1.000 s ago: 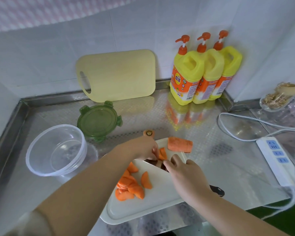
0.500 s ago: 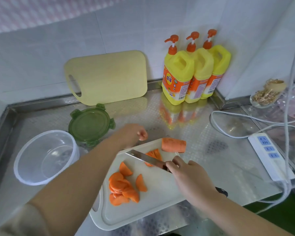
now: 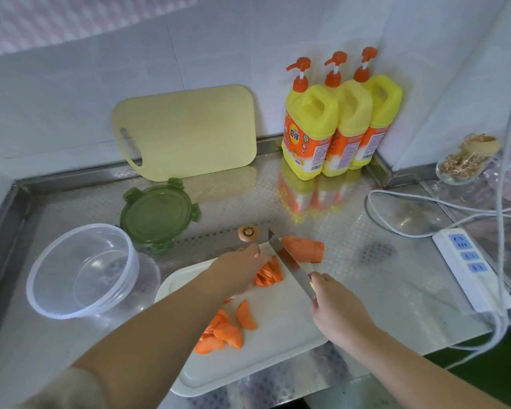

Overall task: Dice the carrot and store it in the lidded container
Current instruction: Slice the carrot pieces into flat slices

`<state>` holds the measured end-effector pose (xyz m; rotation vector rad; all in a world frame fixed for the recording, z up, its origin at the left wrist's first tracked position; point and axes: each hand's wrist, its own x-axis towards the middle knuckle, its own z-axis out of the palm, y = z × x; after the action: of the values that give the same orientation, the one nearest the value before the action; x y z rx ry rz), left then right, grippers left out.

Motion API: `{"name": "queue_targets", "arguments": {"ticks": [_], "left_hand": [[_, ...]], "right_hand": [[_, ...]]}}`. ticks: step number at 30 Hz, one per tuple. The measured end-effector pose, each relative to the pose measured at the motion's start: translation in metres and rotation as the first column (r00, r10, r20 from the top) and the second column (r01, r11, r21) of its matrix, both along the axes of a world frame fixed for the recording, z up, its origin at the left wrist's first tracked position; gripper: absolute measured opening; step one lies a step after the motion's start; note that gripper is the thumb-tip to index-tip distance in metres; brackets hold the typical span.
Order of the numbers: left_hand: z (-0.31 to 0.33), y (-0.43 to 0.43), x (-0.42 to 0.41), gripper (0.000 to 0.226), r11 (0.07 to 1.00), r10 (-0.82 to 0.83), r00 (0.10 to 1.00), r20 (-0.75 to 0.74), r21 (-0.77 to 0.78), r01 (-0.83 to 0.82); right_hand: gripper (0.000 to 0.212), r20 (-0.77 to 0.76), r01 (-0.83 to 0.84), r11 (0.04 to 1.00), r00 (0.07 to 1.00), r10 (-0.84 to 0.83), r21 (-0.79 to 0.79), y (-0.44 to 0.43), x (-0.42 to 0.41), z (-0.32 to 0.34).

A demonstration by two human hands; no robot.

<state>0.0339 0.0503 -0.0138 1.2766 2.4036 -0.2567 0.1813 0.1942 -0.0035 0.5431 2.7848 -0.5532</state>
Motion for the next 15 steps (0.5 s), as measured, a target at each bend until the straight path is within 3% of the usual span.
{"name": "queue_targets", "arguments": {"ticks": [5,8,10,15], "left_hand": [[-0.008,0.006,0.000,0.055,0.998,0.022,1.000,-0.001,0.053,-0.021],[-0.007,0.006,0.003,0.035,0.996,0.047,0.992,0.117,0.075,-0.056],[-0.007,0.006,0.007,0.035,0.987,0.074,0.990,0.124,0.136,-0.091],[-0.013,-0.001,0.025,0.046,0.909,0.350,0.913,0.211,0.160,-0.385]], "right_hand": [[0.034,-0.012,-0.011,0.999,1.000,0.011,-0.040,-0.003,-0.002,-0.006],[0.029,-0.014,-0.067,0.997,0.998,0.067,-0.041,-0.001,-0.002,-0.007],[0.024,-0.024,-0.111,0.993,0.994,0.111,-0.026,0.004,-0.003,-0.007],[0.017,0.020,-0.249,0.969,0.968,0.249,-0.007,0.025,-0.016,-0.003]]}}
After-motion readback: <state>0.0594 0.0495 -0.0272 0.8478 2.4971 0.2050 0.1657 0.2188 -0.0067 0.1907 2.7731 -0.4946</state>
